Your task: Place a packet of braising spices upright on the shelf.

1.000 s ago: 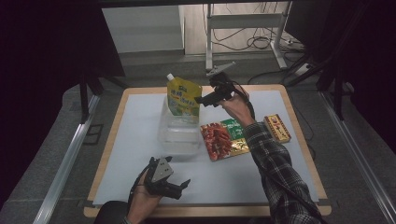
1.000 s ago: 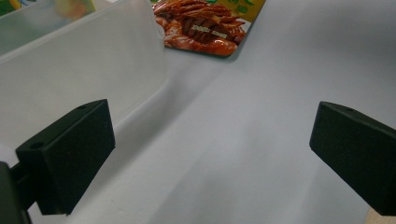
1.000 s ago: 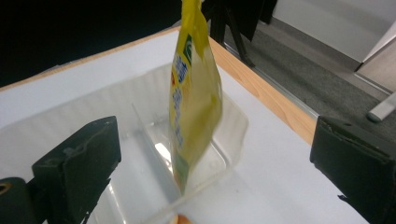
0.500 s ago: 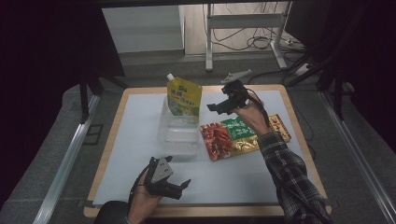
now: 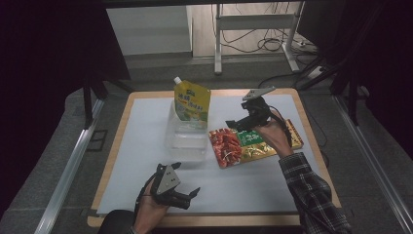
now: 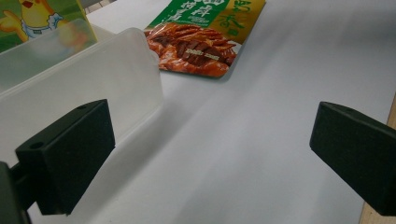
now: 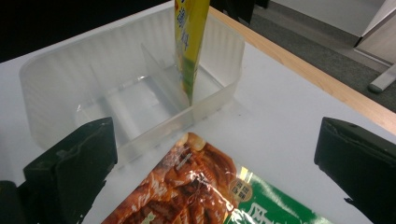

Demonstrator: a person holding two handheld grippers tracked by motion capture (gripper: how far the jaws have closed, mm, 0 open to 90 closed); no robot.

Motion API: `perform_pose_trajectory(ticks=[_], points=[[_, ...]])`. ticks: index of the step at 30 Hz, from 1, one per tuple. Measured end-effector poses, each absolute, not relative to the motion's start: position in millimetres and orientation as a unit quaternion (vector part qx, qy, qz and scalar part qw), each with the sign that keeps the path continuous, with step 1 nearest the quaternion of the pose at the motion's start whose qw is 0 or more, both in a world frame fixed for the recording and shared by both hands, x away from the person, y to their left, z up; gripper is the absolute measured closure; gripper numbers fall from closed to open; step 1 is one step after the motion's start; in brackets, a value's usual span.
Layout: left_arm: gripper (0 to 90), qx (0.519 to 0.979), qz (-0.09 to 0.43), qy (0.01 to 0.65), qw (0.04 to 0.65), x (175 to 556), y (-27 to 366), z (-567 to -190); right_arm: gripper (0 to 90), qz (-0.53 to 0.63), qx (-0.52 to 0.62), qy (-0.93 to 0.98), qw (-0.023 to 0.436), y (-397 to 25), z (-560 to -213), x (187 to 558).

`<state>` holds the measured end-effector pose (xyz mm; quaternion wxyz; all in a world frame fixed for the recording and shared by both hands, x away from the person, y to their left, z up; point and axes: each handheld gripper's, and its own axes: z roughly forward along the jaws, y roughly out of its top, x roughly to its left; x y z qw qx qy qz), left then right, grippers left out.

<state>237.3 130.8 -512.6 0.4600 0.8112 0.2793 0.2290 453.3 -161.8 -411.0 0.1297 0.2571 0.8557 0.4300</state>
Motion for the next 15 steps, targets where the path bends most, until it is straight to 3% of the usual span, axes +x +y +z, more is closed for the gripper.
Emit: perform_pose_trajectory(ticks=[15], points=[[0.0, 0.81, 0.248, 0.256, 0.467, 233, 128, -511, 0.0, 0.421, 0.258, 0.857, 0.148, -181, -431, 424]])
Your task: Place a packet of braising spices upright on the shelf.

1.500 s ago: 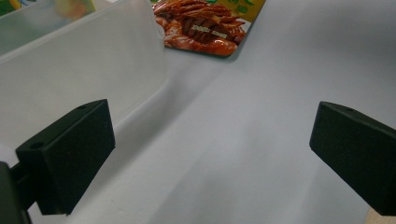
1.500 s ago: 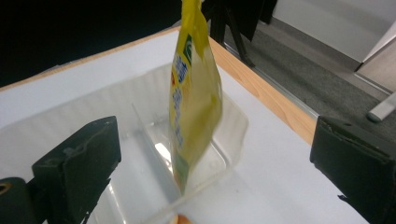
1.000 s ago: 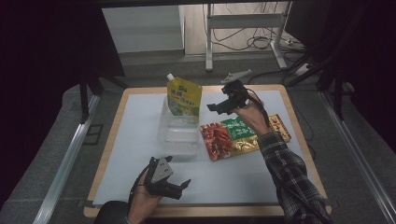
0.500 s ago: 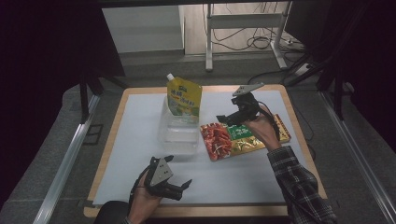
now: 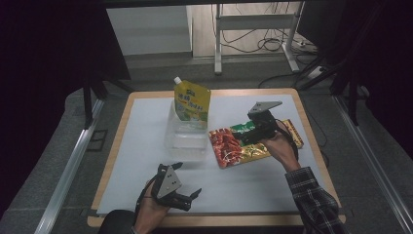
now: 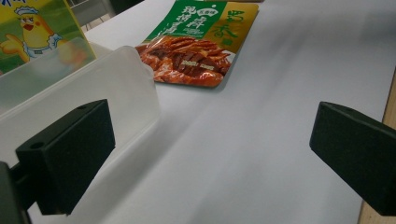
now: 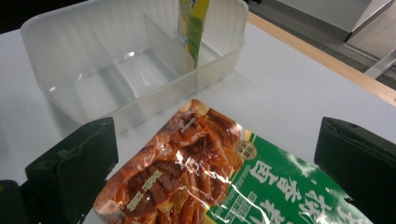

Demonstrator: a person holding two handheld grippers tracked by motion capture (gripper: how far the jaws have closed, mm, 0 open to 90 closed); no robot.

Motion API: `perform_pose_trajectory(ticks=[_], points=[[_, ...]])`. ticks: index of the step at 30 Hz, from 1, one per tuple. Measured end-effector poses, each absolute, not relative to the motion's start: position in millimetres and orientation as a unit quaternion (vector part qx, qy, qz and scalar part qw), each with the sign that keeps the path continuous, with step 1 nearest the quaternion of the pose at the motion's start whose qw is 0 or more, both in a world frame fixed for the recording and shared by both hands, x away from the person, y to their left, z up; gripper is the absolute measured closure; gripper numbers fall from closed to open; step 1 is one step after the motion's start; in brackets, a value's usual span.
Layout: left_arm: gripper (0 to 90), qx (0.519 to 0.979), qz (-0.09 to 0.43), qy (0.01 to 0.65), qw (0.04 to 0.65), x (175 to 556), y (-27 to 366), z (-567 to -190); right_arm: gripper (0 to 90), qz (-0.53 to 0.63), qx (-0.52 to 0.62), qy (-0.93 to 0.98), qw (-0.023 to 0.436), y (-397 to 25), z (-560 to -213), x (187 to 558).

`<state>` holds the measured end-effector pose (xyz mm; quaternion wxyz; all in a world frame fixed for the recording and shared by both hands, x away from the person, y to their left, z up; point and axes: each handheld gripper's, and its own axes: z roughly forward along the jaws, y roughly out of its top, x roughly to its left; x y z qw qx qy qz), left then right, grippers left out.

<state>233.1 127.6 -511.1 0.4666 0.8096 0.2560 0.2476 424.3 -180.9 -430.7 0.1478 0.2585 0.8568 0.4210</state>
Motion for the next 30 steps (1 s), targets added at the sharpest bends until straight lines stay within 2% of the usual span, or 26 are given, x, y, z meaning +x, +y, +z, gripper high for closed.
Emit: perform_pose_trajectory(ticks=[12, 30], points=[[0.3, 0.808, 0.247, 0.255, 0.47, 232, 126, -511, 0.0, 0.404, 0.266, 0.858, 0.171, -199, -448, 409], [0.3, 0.809, 0.251, 0.254, 0.467, 231, 126, -511, 1.0, 0.392, 0.302, 0.851, 0.177, -238, -471, 403]])
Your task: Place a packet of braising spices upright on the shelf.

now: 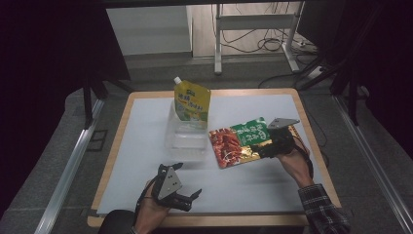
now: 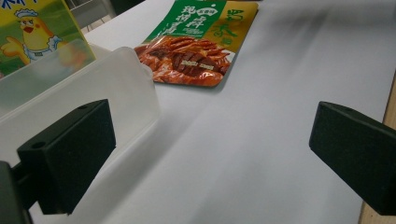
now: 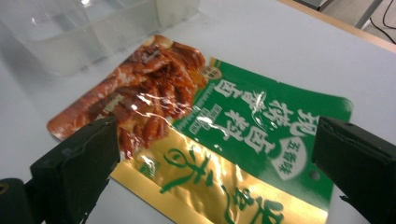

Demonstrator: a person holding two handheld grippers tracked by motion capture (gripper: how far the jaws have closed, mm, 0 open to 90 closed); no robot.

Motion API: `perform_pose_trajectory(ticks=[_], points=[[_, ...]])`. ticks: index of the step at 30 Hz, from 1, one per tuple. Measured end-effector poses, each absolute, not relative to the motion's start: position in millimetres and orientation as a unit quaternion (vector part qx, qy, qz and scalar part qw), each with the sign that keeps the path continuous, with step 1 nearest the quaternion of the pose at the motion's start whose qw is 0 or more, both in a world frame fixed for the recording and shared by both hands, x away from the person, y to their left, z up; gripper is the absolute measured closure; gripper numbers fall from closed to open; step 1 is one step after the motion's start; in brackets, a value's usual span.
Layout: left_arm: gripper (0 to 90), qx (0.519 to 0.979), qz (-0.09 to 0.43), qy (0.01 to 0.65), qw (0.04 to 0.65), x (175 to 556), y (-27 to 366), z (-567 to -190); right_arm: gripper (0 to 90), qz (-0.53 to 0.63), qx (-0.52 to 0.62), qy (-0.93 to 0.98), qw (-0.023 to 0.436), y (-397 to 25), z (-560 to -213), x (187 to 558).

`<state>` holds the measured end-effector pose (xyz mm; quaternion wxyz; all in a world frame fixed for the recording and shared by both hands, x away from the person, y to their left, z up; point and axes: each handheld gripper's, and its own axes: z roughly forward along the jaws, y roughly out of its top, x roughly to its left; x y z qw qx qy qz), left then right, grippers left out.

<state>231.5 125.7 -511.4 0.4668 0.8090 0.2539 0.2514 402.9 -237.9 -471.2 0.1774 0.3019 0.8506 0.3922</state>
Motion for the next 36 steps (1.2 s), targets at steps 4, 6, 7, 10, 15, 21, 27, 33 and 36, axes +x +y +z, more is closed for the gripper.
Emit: perform_pose_trajectory(ticks=[4, 6, 7, 10, 15, 21, 27, 33, 36], points=[[0.3, 0.809, 0.251, 0.253, 0.466, 231, 126, -512, 1.1, 0.391, 0.315, 0.847, 0.176, -248, -478, 404], [0.3, 0.808, 0.252, 0.255, 0.467, 231, 125, -512, 1.0, 0.387, 0.321, 0.847, 0.174, -252, -483, 404], [0.3, 0.808, 0.252, 0.255, 0.467, 231, 125, -512, 1.0, 0.387, 0.321, 0.847, 0.174, -252, -483, 404], [0.2, 0.811, 0.252, 0.252, 0.464, 231, 124, -512, 1.0, 0.374, 0.328, 0.85, 0.174, -258, -492, 407], [0.2, 0.813, 0.253, 0.25, 0.461, 231, 124, -512, 1.0, 0.363, 0.343, 0.85, 0.167, -264, -503, 411], [0.2, 0.82, 0.255, 0.243, 0.451, 231, 122, -513, 1.0, 0.354, 0.353, 0.852, 0.157, -268, -513, 416], [0.3, 0.821, 0.258, 0.24, 0.449, 230, 121, -514, 1.0, 0.349, 0.371, 0.848, 0.146, -271, -517, 418], [0.3, 0.821, 0.259, 0.24, 0.448, 230, 121, -514, 1.0, 0.347, 0.379, 0.847, 0.139, -273, -521, 420], [0.3, 0.822, 0.259, 0.239, 0.447, 230, 120, -514, 1.0, 0.348, 0.379, 0.847, 0.136, -273, -522, 421]])
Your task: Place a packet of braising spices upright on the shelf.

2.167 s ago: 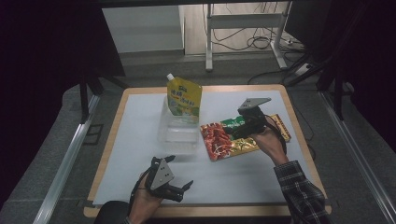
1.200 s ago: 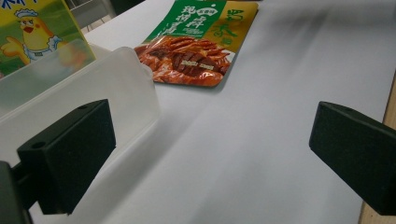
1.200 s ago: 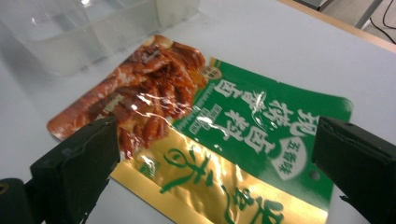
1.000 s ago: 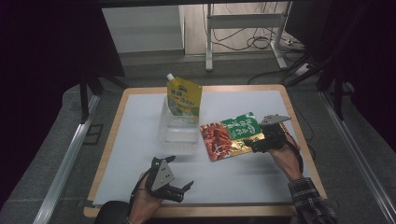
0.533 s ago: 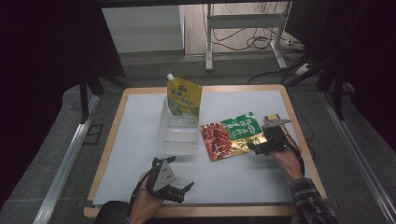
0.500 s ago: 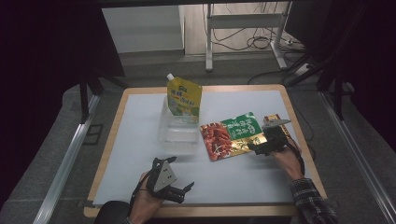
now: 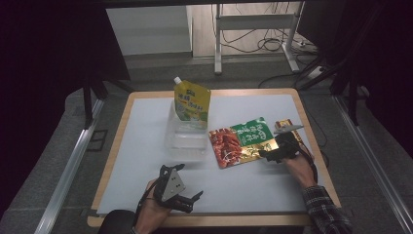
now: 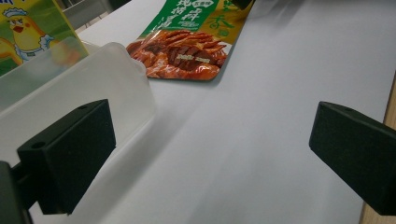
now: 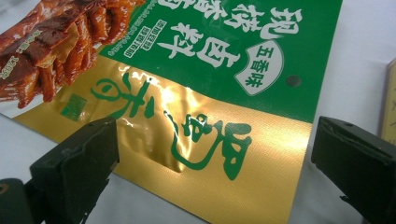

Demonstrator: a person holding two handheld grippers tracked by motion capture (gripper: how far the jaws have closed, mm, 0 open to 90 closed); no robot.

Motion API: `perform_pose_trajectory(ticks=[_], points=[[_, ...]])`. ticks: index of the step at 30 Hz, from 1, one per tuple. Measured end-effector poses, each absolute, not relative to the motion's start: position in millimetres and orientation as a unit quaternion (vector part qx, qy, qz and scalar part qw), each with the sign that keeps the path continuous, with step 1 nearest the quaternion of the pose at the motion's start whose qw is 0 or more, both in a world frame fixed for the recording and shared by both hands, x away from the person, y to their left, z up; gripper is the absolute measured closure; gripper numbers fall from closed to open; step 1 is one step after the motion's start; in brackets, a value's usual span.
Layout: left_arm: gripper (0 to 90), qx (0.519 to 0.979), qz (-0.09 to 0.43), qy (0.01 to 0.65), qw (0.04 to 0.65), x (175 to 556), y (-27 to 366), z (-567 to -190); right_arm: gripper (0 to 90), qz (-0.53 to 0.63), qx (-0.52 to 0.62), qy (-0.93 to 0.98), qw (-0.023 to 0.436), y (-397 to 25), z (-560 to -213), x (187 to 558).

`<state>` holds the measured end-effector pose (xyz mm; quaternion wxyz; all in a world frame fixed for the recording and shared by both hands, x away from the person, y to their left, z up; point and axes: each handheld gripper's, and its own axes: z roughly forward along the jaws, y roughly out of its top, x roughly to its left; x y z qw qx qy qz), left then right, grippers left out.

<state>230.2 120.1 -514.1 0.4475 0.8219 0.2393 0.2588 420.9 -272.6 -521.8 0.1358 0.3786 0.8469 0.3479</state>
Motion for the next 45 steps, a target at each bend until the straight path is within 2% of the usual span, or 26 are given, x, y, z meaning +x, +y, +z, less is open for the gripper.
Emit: perform_pose_trajectory(ticks=[11, 26, 28, 35, 41, 43, 45], points=[[0.2, 0.822, 0.259, 0.238, 0.447, 230, 120, -514, 0.7, 0.386, 0.4, 0.825, 0.105, -277, -521, 423], [0.3, 0.824, 0.259, 0.236, 0.446, 230, 119, -514, 1.9, 0.439, 0.404, 0.797, 0.087, -271, -507, 415], [0.2, 0.824, 0.259, 0.235, 0.445, 230, 119, -514, 2.1, 0.436, 0.407, 0.802, 0.039, -268, -513, 416], [0.3, 0.825, 0.258, 0.233, 0.445, 230, 118, -515, 2.2, 0.397, 0.397, 0.825, 0.063, -255, -514, 417], [0.3, 0.828, 0.259, 0.23, 0.442, 229, 117, -515, 2.2, 0.364, 0.432, 0.823, 0.058, -250, -512, 426], [0.2, 0.827, 0.259, 0.231, 0.443, 229, 116, -516, 5.1, 0.355, 0.436, 0.824, 0.064, -248, -513, 428], [0.3, 0.829, 0.26, 0.229, 0.44, 229, 116, -516, 11.9, 0.35, 0.43, 0.829, 0.072, -246, -514, 428]])
